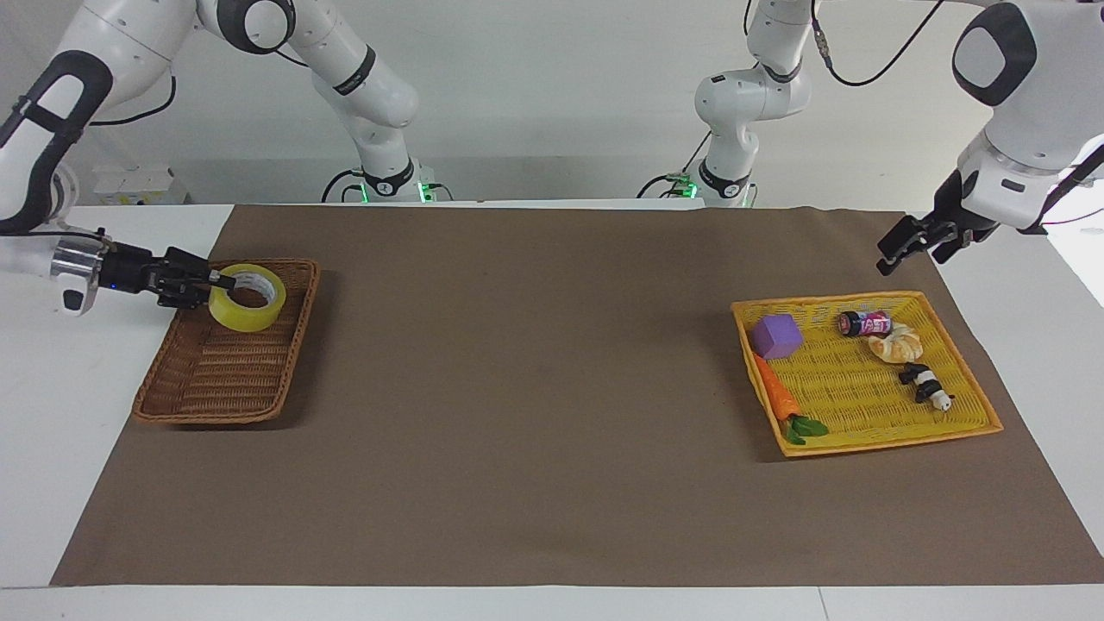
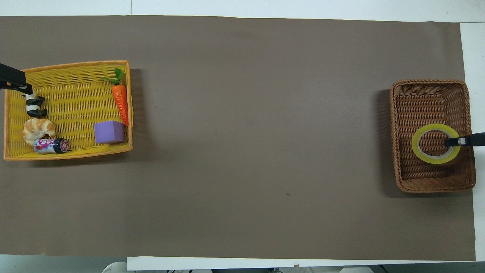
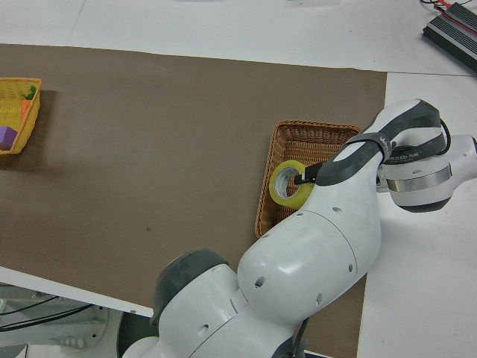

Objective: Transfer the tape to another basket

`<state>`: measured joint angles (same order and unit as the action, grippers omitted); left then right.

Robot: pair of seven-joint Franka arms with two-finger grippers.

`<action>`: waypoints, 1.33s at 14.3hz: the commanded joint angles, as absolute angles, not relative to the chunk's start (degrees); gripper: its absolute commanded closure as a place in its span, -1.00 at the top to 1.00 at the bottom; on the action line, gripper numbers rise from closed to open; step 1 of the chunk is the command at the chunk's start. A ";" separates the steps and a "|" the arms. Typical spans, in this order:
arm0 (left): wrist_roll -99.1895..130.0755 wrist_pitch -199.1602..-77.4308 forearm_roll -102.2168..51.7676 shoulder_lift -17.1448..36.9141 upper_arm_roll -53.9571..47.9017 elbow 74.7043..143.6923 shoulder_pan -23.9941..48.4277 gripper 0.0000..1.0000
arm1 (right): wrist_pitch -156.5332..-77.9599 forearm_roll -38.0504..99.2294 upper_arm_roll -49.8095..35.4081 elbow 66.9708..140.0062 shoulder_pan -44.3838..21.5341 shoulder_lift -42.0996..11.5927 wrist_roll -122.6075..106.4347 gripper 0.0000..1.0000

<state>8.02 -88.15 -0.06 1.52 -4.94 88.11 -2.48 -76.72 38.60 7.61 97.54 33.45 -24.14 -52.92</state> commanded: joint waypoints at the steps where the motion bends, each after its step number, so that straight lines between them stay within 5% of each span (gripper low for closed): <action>1: 7.74 -87.10 0.79 0.35 -4.75 89.03 -1.32 0.99 | -77.16 36.30 6.68 95.89 34.10 -24.70 -54.22 -1.00; 12: 7.73 -87.45 0.44 1.05 -5.98 89.03 -0.62 0.99 | -81.12 34.89 6.68 97.21 34.10 -28.65 -61.35 -0.99; 13: 7.82 -87.63 0.44 1.14 -5.98 89.03 -0.53 0.99 | -81.30 34.81 6.68 97.12 33.84 -28.65 -61.35 -0.88; 14: 7.82 -87.45 0.44 1.14 -5.98 89.03 -0.53 0.99 | -81.91 34.63 6.68 97.03 33.75 -28.65 -61.35 -0.42; 15: 7.82 -87.63 0.44 1.14 -5.98 89.03 -0.53 0.99 | -82.09 34.45 6.59 96.94 33.40 -28.65 -61.61 0.56; 16: 7.74 -87.63 0.35 1.14 -5.98 89.12 -0.53 0.99 | -82.87 34.45 6.59 96.94 32.79 -28.39 -62.31 0.98; 19: 7.91 -87.45 0.35 0.79 -6.06 90.08 -0.35 0.99 | -85.08 32.97 6.50 96.51 31.03 -26.90 -63.54 0.99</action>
